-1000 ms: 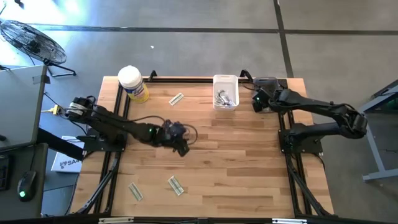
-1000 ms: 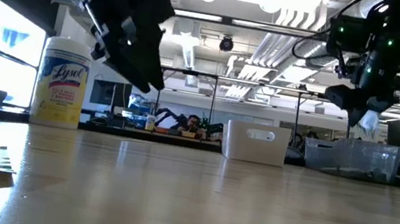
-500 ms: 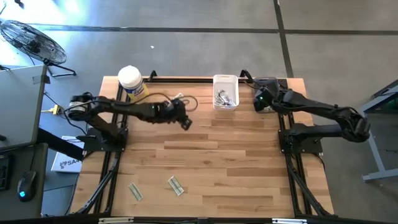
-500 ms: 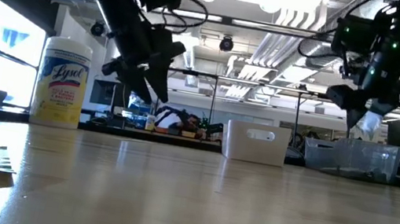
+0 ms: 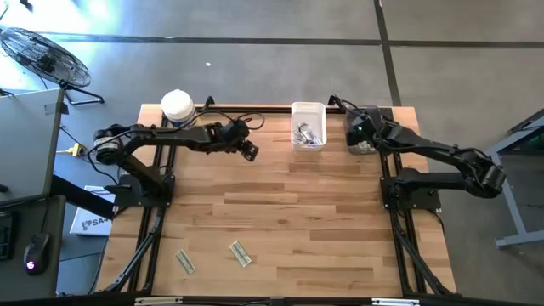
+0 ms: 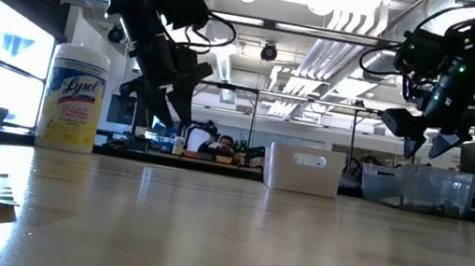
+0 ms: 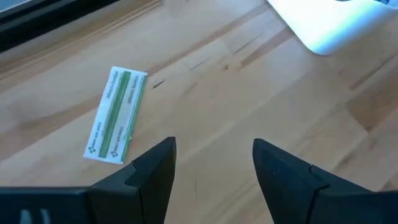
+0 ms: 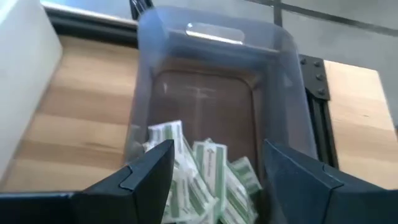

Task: Pick & Place First Aid Supplies
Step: Put the green bandage into the black bin

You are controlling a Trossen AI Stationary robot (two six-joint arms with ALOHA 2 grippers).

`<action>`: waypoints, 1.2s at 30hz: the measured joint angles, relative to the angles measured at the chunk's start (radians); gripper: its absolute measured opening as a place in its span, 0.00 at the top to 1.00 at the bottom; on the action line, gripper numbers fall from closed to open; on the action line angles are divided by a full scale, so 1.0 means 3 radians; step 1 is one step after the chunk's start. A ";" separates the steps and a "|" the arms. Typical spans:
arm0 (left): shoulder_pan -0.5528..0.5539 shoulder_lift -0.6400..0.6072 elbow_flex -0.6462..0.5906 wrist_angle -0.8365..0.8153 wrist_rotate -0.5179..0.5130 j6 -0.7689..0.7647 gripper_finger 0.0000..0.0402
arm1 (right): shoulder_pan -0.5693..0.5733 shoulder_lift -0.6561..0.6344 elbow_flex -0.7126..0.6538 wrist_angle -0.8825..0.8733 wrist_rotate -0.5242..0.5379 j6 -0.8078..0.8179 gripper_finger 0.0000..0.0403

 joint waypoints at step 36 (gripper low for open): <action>0.0580 0.0918 0.0004 0.0476 -0.0221 0.0159 0.48 | 0.3346 -0.0052 0.0074 0.1612 0.0466 0.0026 0.40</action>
